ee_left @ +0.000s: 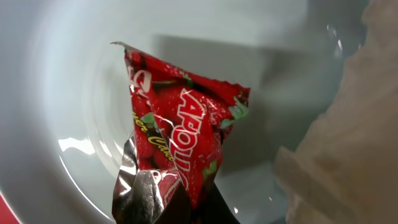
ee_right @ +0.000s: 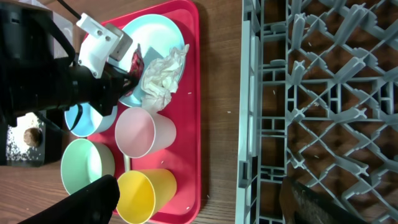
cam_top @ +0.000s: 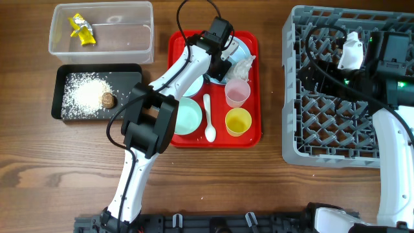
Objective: Sort waste into correct bins and load items into the dishwasher rack
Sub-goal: 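Grasp the red candy wrapper on the plate with the left gripper, then drop the red wrapper into the clear plastic bin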
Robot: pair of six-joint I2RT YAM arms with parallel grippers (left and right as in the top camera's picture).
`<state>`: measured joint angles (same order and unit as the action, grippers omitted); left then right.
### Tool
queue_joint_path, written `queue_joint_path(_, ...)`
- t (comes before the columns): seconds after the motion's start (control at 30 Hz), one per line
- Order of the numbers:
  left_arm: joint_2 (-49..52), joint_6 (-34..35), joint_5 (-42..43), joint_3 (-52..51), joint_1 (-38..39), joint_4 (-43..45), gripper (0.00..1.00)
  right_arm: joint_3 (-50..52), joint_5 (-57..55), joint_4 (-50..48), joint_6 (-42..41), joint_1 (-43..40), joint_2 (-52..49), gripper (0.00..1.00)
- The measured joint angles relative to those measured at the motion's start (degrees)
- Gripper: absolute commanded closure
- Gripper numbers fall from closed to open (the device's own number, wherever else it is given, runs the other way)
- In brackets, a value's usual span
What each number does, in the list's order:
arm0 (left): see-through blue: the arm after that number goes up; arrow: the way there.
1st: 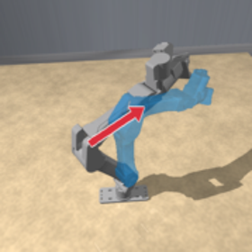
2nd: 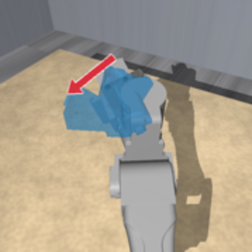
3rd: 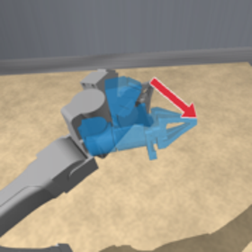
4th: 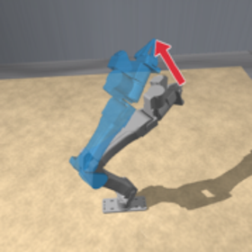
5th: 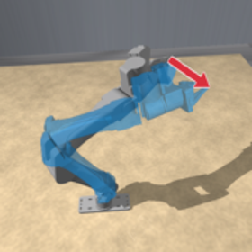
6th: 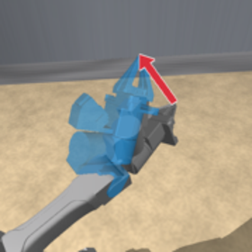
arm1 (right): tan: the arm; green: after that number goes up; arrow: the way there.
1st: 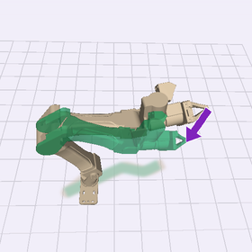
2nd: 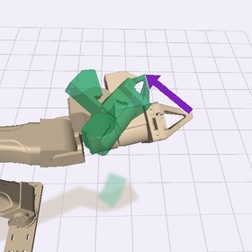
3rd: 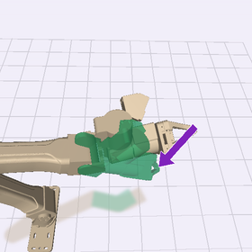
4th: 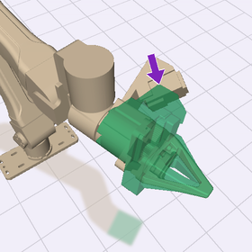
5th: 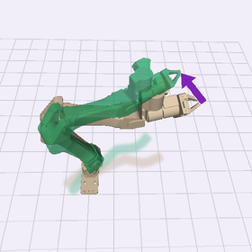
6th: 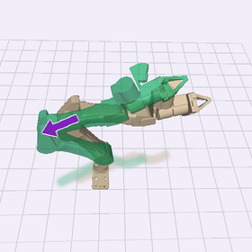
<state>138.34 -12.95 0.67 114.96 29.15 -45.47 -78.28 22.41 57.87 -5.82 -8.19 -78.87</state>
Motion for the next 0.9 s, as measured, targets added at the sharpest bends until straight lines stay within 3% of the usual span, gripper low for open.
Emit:
queue_joint_path(0.23, -0.5, 3.7, 0.0, 0.0, -0.1, 1.4, 0.96, 0.0, 0.0, 0.0, 0.0, 0.0, 0.0, 0.15)
queue_joint_path(0.37, -8.1, 5.2, 0.0, -0.2, -1.7, 1.7, 0.96, 0.0, 0.0, 0.0, 0.0, 0.0, 0.0, 0.15)
queue_joint_path(0.5, -16.7, 6.2, -1.8, 0.2, -7.8, 2.0, 0.96, 0.0, 0.0, 0.0, 0.0, 0.0, 0.0, 0.15)
queue_joint_path(0.67, -16.2, 9.3, -3.0, 0.4, -19.3, 0.5, 0.96, 0.0, 0.0, 0.0, 0.0, 0.0, 0.0, 0.15)
queue_joint_path(0.7, -16.1, 9.9, -3.0, 0.4, -21.3, 0.3, 0.90, 0.0, 0.0, 0.0, 0.0, 0.0, 0.0, 0.15)
queue_joint_path(0.77, -15.4, 11.0, -3.5, 0.4, -27.5, -0.4, 0.66, 0.0, 0.0, 0.0, 0.0, 0.0, 0.0, 0.15)
queue_joint_path(0.83, -14.7, 11.8, -3.4, 0.4, -29.0, -0.6, 0.35, 0.0, 0.0, 0.0, 0.0, 0.0, 0.0, 0.15)
queue_joint_path(0.9, -13.3, 11.9, -3.4, 0.4, -30.5, -0.8, 0.22, 0.0, 0.0, 0.0, 0.0, 0.0, 0.0, 0.15)
